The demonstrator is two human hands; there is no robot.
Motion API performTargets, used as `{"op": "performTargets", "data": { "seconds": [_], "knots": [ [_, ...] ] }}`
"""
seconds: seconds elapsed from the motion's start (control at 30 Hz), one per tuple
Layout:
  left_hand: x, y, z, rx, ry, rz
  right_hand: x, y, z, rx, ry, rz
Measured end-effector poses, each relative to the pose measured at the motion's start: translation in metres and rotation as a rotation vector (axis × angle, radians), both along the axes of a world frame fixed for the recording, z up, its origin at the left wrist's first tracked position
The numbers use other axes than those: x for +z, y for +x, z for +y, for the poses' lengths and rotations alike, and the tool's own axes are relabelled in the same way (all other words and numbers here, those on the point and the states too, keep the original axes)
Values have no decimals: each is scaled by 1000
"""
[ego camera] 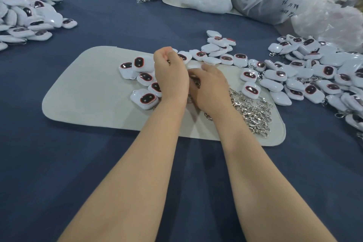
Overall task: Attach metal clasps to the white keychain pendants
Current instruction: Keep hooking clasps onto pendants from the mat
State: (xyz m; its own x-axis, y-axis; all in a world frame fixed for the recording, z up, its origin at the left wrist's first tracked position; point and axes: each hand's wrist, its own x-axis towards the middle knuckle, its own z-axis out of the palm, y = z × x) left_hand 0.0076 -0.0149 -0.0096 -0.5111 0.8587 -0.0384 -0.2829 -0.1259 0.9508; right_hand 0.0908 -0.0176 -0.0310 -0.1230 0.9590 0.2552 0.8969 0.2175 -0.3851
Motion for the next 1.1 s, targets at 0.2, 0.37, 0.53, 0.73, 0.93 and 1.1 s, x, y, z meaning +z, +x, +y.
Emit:
{"op": "performTargets", "data": {
  "seconds": [0.2,0.37,0.53,0.73,0.93,1.1],
  "knots": [
    [0,3,-2,-60,-6,108,7,4,-5,-189,181,414],
    [1,8,-4,-98,31,326,23,3,-7,-188,158,1014],
    [3,12,-7,-187,44,382,26,-1,-8,-106,41,992],
    [2,9,-7,-81,77,303,27,10,-9,-193,-52,297],
    [2,5,-9,-118,98,162,28,8,-12,-169,-307,15],
    [1,5,-8,-125,78,204,23,9,-10,-221,-150,120]
  ]
}}
